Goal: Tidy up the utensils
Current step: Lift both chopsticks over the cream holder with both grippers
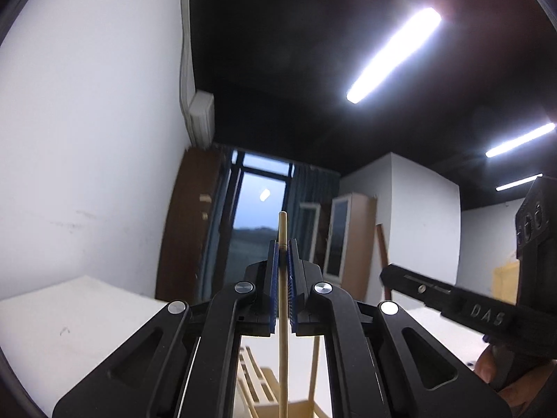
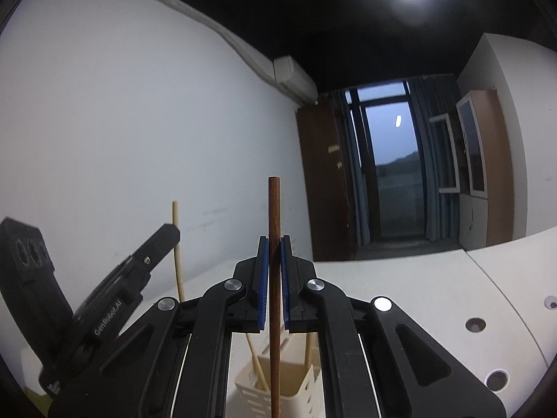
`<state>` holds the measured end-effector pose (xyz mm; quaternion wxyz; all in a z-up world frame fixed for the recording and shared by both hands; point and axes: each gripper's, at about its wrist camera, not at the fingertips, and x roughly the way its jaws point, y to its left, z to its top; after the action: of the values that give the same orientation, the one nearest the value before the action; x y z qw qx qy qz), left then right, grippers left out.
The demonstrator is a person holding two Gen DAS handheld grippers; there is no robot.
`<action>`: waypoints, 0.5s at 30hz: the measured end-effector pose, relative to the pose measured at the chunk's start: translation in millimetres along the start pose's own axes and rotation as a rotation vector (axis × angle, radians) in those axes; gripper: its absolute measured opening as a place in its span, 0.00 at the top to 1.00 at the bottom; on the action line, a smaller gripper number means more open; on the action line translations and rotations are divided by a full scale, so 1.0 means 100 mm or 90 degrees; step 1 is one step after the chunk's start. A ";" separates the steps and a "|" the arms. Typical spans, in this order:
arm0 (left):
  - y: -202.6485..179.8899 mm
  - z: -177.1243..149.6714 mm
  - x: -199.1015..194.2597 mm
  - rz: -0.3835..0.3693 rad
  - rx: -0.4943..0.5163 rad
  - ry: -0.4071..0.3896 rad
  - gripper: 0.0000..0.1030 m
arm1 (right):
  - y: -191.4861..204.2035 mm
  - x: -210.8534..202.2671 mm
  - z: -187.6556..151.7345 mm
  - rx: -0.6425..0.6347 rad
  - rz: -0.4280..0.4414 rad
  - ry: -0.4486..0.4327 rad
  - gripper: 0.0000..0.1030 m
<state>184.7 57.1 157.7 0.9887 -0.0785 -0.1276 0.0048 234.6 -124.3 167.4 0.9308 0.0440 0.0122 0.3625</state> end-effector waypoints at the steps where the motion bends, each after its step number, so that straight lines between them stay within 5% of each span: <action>1: -0.02 -0.01 -0.01 0.006 0.004 -0.009 0.96 | -0.01 0.00 0.00 0.001 0.002 -0.012 0.93; 11: -0.02 -0.09 0.16 -0.013 -0.005 -0.024 0.96 | -0.13 -0.11 0.15 0.025 0.027 -0.148 0.93; 15: -0.01 -0.14 0.23 -0.008 0.014 -0.033 0.96 | -0.15 -0.01 0.13 0.016 0.030 -0.154 0.93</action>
<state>210.0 54.8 150.3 0.9858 -0.0670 -0.1539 0.0022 244.8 -136.8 179.3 0.9162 0.0994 -0.0970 0.3759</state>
